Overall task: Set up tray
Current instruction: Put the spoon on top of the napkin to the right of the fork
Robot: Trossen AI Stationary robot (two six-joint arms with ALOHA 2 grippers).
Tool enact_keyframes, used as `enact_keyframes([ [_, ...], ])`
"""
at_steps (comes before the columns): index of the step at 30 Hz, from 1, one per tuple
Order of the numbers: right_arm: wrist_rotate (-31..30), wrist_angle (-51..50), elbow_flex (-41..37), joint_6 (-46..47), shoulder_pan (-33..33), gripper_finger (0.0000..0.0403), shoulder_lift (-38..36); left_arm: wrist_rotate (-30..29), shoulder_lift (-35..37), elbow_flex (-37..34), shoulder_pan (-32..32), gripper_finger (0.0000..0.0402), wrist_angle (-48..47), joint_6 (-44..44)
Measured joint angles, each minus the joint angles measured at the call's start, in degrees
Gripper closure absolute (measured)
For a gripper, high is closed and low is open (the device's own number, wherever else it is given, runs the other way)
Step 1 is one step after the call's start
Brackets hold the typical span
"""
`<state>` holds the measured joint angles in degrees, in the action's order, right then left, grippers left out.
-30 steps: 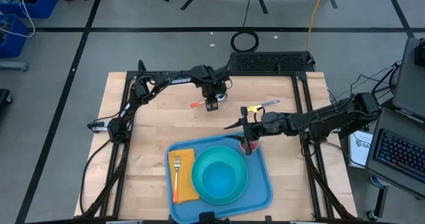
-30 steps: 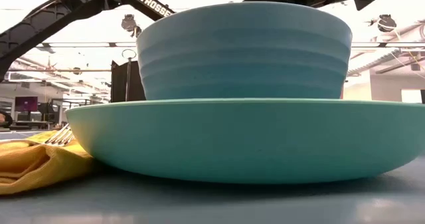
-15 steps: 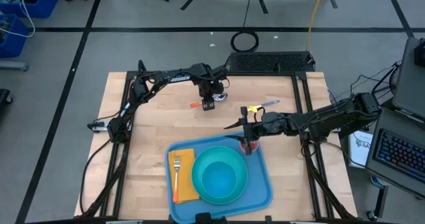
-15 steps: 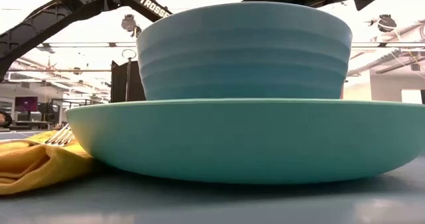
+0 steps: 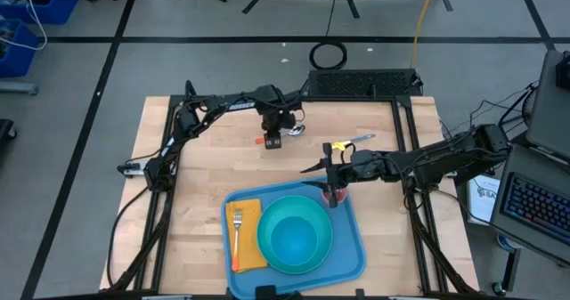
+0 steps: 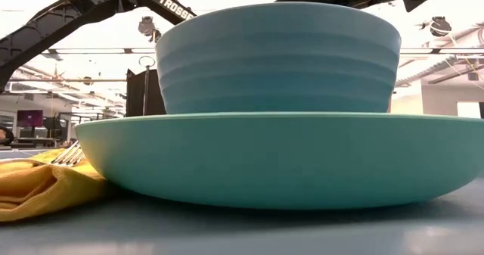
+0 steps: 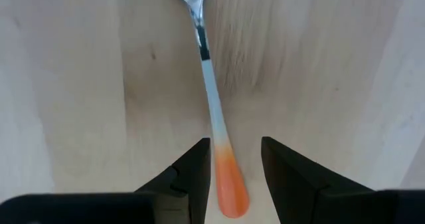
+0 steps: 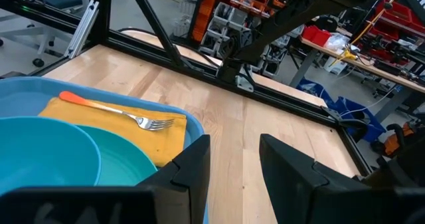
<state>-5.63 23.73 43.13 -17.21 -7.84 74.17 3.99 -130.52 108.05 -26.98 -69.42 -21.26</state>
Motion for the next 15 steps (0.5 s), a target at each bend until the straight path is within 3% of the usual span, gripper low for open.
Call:
enact_keyframes([
  [10,0.0,0.0,0.0,0.03,0.0,0.028,0.0,-0.08,0.0,0.0,0.02,0.0266,-2.92,1.77],
  [15,0.0,-0.04,0.0,1.08,0.0,0.028,0.0,10.3,0.5,-0.01,-0.4,0.0272,-5.85,2.32],
])
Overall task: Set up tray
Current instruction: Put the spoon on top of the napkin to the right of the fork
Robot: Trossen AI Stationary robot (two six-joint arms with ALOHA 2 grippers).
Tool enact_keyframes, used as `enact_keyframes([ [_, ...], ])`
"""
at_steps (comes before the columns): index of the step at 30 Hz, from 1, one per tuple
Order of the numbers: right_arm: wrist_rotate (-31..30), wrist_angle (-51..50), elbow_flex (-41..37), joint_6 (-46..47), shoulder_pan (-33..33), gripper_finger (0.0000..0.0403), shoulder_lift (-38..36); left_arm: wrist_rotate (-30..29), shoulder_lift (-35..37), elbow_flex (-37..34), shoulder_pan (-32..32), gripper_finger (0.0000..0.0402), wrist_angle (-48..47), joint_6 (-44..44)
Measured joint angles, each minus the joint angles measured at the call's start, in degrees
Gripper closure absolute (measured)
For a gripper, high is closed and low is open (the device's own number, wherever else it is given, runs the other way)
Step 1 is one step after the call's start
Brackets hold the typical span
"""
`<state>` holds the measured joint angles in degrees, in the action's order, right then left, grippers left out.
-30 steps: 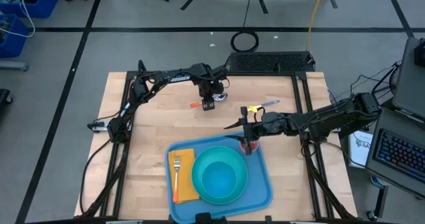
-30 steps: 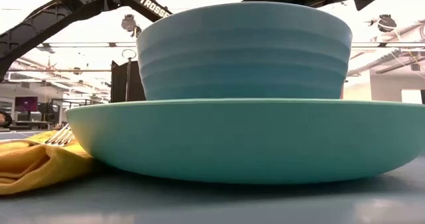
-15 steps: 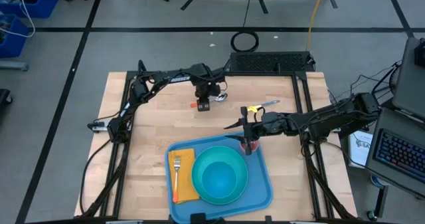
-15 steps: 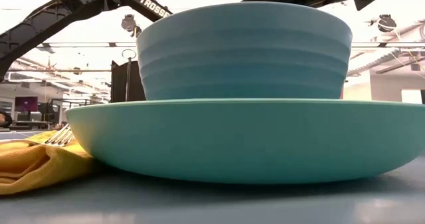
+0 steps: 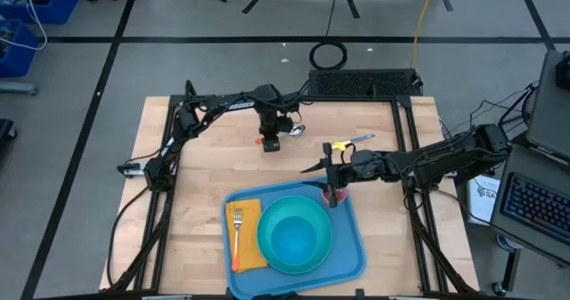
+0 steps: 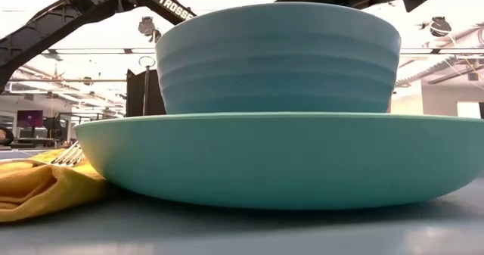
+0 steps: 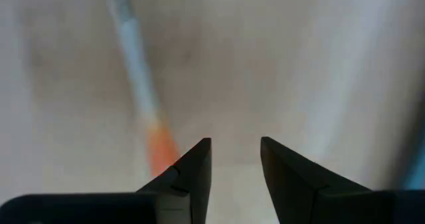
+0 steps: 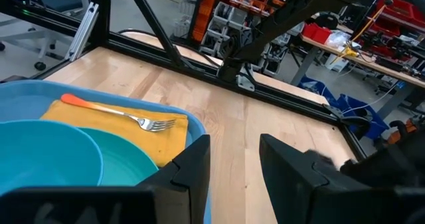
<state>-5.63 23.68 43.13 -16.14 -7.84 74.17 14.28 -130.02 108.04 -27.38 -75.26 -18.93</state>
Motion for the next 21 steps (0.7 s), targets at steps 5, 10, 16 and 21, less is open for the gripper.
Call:
enact_keyframes([
  [5,-0.02,-1.31,0.0,1.44,-0.02,0.028,0.0,9.58,4.03,-0.13,-0.96,0.0316,1.87,-1.86],
  [10,-0.02,-3.02,0.0,3.61,-0.02,0.028,0.0,11.36,14.49,-6.26,-0.92,0.037,11.69,0.17],
  [16,0.49,-3.9,0.0,6.08,0.46,0.028,0.0,9.08,34.2,-27.76,2.07,0.0392,38.17,8.9],
  [21,8.82,-5.41,0.58,11.35,5.91,0.028,0.0,7.61,47.79,-46.69,6.27,0.037,57.8,18.67],
])
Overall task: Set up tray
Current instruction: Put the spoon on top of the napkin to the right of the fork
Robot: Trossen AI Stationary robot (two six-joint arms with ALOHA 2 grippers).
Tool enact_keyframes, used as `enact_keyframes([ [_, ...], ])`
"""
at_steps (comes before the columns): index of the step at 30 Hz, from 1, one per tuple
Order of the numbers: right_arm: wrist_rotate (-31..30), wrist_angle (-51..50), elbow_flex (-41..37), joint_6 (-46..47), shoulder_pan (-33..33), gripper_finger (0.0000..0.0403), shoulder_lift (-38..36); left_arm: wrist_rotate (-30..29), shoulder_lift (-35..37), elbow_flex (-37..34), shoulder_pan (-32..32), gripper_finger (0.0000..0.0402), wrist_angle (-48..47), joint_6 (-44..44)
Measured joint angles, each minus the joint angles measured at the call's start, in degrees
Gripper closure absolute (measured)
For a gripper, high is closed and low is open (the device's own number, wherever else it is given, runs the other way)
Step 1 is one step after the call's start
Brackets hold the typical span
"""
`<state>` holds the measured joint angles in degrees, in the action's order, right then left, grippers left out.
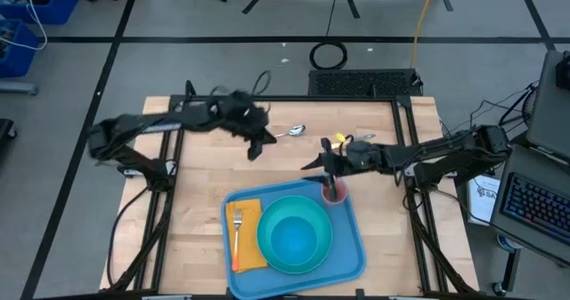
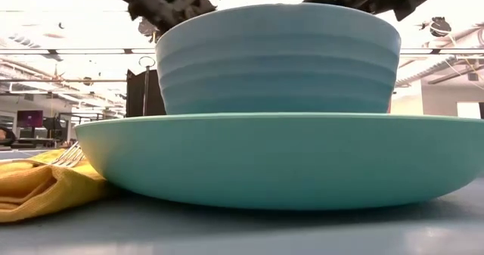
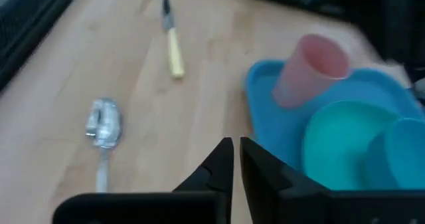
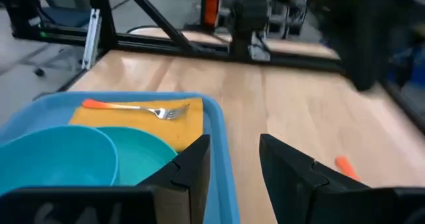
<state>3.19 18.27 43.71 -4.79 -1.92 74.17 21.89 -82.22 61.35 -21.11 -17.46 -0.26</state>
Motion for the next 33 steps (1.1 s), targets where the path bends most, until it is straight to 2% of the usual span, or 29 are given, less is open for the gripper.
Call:
enact_keyframes([
  [2,2.79,-3.56,1.16,1.87,2.76,0.028,0.0,-2.04,4.44,-6.55,2.99,0.0366,7.35,1.95],
  [5,3.75,-9.81,3.37,1.09,5.97,0.028,0.66,-7.6,10.51,-14.65,7.95,0.0365,17.05,5.64],
  [12,6.09,-23.49,12.59,-3.1,9.39,0.028,6.23,-20.13,17.76,-24.43,20.27,0.0364,30.99,6.27],
  [23,5.81,-44.06,34.07,-9.88,14.34,0.028,22.58,-35.64,18.08,-31.87,35.84,0.0364,40.26,6.54],
  [33,5.5,-55.79,46.32,-13.93,18.52,0.028,33.79,-42.22,18.09,-40.72,44.85,0.0364,51.05,8.75],
])
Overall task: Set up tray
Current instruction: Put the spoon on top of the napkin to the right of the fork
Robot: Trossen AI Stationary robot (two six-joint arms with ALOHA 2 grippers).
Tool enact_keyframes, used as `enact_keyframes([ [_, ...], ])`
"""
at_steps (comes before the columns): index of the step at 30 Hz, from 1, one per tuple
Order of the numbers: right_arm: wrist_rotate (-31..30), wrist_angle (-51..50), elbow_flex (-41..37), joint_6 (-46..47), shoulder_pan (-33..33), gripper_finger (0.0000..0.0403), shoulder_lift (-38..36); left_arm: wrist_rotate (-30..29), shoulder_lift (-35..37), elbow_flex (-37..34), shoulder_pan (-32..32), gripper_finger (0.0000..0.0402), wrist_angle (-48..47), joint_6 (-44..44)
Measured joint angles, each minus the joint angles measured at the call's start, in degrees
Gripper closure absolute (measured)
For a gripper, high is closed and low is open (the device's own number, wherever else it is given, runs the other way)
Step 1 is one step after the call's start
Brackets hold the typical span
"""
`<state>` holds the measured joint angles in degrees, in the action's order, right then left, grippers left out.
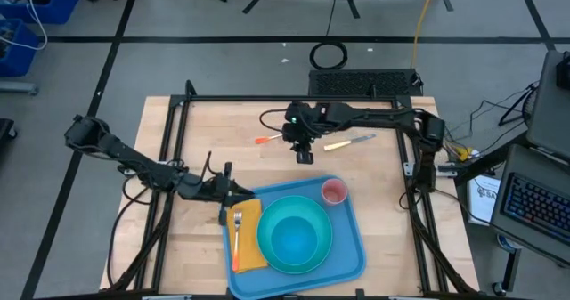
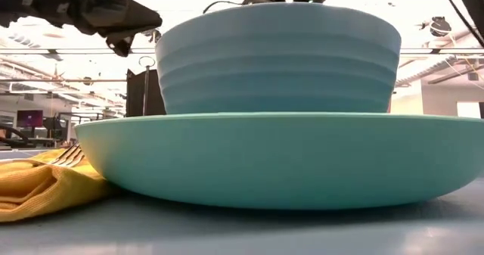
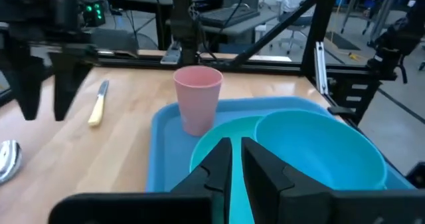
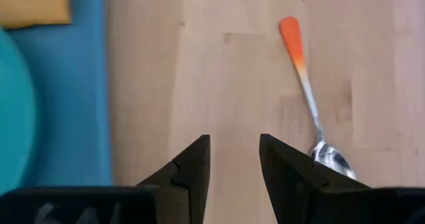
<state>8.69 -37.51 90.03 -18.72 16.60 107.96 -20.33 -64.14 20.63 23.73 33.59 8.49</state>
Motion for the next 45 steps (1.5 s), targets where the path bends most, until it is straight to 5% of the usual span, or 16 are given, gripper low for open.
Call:
enact_keyframes([
  [19,-2.55,-15.92,20.56,-4.92,5.22,0.028,16.95,-1.32,0.0,-2.2,3.84,0.0364,0.92,0.81],
  [45,-8.96,-13.97,21.25,-10.69,5.84,0.0305,20.44,-0.69,0.0,-2.18,3.84,0.0364,0.5,0.52],
])
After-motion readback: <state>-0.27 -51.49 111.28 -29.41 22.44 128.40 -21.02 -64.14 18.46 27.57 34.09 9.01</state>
